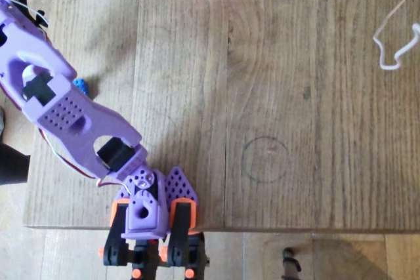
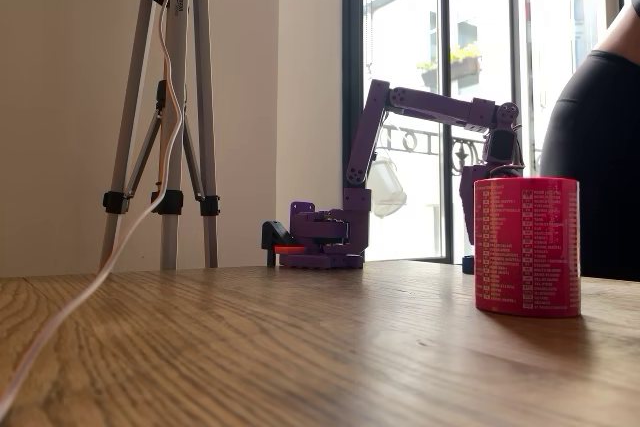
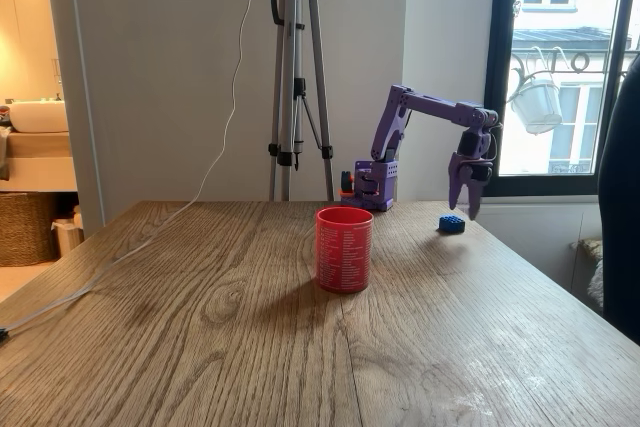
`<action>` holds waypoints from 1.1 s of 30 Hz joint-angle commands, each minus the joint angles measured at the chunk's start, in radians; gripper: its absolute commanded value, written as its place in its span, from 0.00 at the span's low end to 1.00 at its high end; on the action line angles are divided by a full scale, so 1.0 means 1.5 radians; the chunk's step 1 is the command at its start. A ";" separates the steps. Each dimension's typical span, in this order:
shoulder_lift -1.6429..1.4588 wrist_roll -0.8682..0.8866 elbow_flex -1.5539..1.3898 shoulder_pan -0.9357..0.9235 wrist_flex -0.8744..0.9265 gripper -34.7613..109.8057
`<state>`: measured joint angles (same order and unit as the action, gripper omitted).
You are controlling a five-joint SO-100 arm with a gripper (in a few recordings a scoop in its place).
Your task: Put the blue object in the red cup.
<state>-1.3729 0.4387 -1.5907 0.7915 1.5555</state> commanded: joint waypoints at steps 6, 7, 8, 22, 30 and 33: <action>-0.022 -0.050 -0.042 -0.004 0.015 0.62; -0.021 -0.047 -0.053 -0.006 0.008 0.62; -0.021 -0.043 -0.065 -0.009 0.002 0.62; 0.020 0.009 -0.087 0.011 -0.003 0.62; 0.034 0.041 -0.085 0.054 -0.027 0.61; 0.040 0.039 -0.080 0.052 -0.029 0.60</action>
<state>-1.3054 0.4955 -1.7487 0.8698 1.5156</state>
